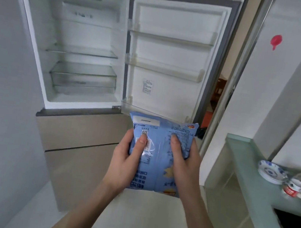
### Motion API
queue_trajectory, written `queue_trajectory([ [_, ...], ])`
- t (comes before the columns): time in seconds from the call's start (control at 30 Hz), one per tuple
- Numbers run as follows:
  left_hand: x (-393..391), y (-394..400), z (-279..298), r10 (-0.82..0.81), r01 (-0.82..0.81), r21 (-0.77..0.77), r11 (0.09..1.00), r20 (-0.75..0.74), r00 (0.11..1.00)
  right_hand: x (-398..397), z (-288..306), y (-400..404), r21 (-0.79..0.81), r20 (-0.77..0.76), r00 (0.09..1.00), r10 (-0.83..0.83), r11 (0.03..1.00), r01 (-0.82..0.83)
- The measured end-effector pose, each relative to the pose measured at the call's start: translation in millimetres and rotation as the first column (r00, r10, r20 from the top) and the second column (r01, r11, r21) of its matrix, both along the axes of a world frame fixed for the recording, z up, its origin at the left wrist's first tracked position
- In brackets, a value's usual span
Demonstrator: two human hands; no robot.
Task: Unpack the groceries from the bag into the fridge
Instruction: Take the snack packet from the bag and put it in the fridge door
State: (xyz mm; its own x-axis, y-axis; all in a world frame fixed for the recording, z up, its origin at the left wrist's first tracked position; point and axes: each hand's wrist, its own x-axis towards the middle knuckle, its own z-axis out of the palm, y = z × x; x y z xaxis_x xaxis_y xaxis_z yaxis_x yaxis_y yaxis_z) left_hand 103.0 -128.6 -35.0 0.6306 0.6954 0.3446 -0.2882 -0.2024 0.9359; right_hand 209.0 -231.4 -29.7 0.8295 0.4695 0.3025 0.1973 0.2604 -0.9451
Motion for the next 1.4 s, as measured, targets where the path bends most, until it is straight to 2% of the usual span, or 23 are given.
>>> queue_trajectory([
  [0.27, -7.5, 81.0, -0.9, 0.046, -0.045, -0.052, 0.998, 0.008, 0.999, -4.9, 5.8, 84.0, -0.006, -0.023, 0.997, 0.067, 0.998, -0.067],
  [0.57, 25.2, 165.8, -17.9, 0.123, -0.123, -0.105, 0.987, -0.004, 0.992, 27.2, -7.5, 168.8, -0.009, -0.063, 0.99, 0.124, 0.992, -0.125],
  [0.77, 74.9, 228.9, -23.5, 0.123, -0.125, -0.103, 0.987, -0.031, 0.992, 76.7, -16.0, 230.6, -0.036, -0.095, 0.986, 0.137, 0.989, -0.141],
  [0.97, 142.2, 289.2, -18.1, 0.122, -0.126, -0.071, 0.989, -0.06, 0.991, 141.6, -13.8, 275.4, 0.004, -0.107, 0.972, 0.21, 0.978, -0.211],
  [1.1, 184.6, 323.3, -16.9, 0.125, -0.13, -0.068, 0.989, -0.075, 0.989, 184.1, -19.8, 299.5, -0.04, -0.085, 0.966, 0.245, 0.968, -0.249],
  [1.4, 245.9, 374.3, -19.7, 0.061, -0.072, -0.07, 0.995, -0.148, 0.987, 244.4, -28.1, 339.3, -0.135, -0.016, 0.986, 0.165, 0.977, -0.165],
])
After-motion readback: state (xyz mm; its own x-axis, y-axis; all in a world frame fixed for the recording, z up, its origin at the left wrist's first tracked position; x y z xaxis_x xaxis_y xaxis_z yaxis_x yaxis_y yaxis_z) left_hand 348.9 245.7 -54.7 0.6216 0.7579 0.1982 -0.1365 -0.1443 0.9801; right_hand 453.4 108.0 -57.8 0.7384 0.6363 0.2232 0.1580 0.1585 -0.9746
